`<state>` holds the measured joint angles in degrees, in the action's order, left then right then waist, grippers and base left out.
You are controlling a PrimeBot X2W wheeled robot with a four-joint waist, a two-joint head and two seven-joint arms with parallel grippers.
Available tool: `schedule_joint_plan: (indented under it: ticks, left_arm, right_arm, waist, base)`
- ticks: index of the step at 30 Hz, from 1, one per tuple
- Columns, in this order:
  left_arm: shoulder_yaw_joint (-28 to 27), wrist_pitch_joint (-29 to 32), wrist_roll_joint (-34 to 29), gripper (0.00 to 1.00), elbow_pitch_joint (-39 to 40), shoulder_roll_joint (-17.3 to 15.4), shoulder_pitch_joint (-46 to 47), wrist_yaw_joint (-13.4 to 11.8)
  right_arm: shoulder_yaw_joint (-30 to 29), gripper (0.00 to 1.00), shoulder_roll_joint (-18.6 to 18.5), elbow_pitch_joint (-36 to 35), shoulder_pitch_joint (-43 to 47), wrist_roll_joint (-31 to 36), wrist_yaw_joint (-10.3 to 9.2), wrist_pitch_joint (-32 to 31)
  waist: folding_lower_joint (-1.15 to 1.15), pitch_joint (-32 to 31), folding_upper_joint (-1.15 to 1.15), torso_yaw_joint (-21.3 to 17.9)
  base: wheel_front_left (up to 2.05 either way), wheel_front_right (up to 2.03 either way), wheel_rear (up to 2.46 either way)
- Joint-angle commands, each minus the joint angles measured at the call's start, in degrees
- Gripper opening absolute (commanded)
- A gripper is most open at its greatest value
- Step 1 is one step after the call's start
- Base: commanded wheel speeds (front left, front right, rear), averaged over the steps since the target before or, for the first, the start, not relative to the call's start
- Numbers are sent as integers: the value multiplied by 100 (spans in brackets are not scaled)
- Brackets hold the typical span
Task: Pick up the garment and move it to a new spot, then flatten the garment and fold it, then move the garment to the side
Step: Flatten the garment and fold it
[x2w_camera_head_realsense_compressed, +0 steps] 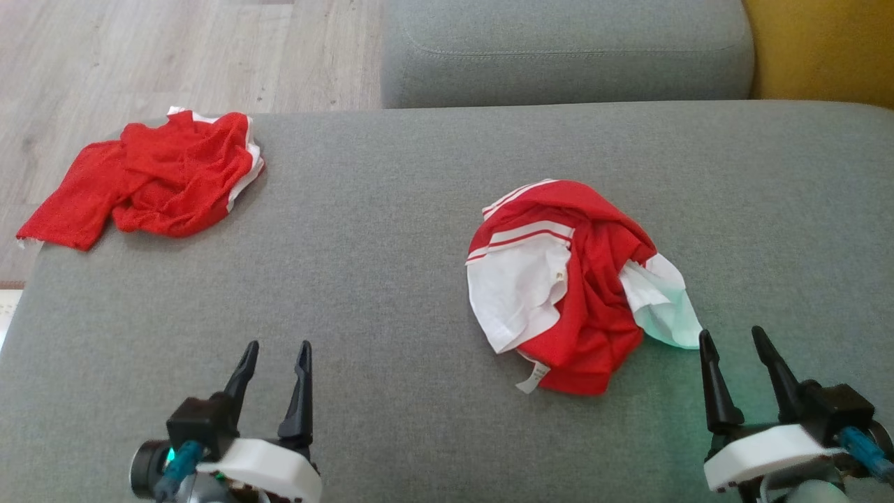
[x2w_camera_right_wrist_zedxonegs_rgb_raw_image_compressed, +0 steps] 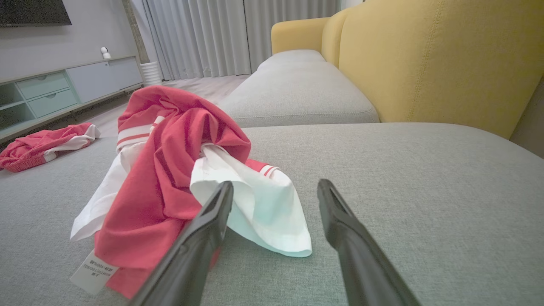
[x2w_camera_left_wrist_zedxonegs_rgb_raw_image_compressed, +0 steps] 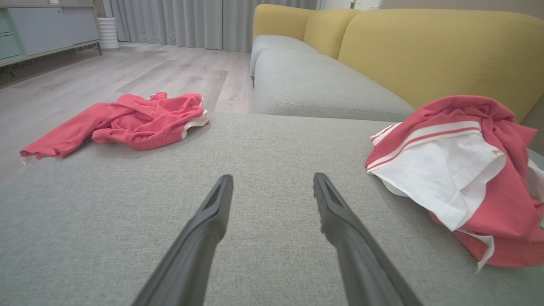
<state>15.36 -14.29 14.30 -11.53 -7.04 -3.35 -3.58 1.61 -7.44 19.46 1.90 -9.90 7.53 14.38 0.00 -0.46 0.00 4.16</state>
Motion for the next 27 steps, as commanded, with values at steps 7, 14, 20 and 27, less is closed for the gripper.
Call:
schedule_joint_plan:
  ticks: [7, 14, 20, 27]
  left_arm:
    - [-446, -71, -208, 100, 139, 133, 150, 198]
    - [-566, -71, -321, 100, 114, 248, 150, 293]
    - [-639, -71, -371, 100, 112, 302, 150, 352]
    - [-659, -71, -435, 100, 157, 358, 329, 428]
  right_arm:
    - [181, 100, -27, -102, -238, 47, -4, 62]
    - [190, 100, -50, -94, -273, 33, -4, 62]
    - [-69, 100, 17, -70, -406, -71, -4, -65]
    - [-463, 100, 20, 338, -1356, 73, -4, -1407]
  waist:
    - [0, 3, 0, 34]
    - [0, 15, 0, 15]
    - [0, 46, 0, -14]
    - [0, 293, 0, 35]
  base:
    - [0, 0, 0]
    - [0, 0, 0]
    - [0, 0, 0]
    - [0, 0, 0]
